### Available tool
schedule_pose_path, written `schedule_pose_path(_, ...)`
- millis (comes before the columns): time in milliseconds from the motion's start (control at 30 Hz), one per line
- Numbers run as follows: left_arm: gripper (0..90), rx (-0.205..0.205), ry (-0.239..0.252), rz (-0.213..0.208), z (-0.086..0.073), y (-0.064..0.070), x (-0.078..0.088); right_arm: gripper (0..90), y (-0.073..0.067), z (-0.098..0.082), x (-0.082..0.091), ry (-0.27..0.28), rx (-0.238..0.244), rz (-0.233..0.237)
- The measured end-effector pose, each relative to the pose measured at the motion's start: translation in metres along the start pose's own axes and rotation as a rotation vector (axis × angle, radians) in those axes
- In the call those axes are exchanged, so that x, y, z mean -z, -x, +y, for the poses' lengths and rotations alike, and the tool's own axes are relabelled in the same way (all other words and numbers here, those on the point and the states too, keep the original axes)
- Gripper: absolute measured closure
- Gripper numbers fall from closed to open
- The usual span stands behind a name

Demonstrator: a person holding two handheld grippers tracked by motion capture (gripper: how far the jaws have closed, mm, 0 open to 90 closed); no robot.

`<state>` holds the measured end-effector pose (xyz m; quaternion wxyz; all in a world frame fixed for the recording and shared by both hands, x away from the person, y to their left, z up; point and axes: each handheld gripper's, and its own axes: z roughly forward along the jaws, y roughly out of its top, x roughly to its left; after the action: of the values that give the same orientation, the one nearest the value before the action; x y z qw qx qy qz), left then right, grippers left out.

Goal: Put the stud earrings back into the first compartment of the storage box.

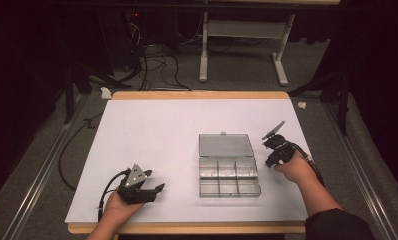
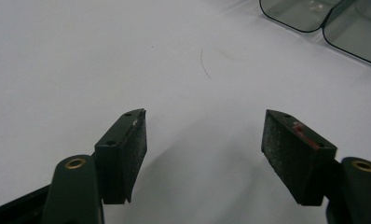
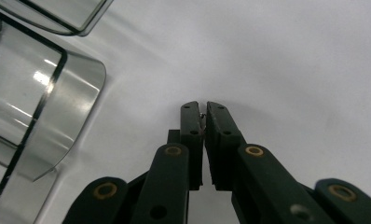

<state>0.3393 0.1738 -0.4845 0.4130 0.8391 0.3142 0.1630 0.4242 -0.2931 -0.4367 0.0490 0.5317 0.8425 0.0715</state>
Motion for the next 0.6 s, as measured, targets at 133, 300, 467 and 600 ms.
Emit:
schedule_pose_path(133, 31.7, 0.001, -0.001, -0.001, 0.0, 0.0, 0.0, 86.4, 0.0, -0.001, 0.006, 0.006, -0.002, 0.01)
schedule_pose_path(300, 31.7, 0.001, -0.001, -0.002, 0.0, 0.0, 0.0, 86.3, -0.002, -0.001, 0.016, 0.014, 0.003, 0.02)
schedule_pose_path(467, 31.7, 0.0, -0.001, 0.0, 0.0, 0.0, -0.001, 86.2, -0.014, -0.001, 0.034, 0.032, 0.032, 0.025)
schedule_pose_path(600, 31.7, 0.002, 0.001, 0.001, 0.0, 0.0, 0.0, 86.2, -0.026, 0.0, 0.043, 0.037, 0.057, 0.029)
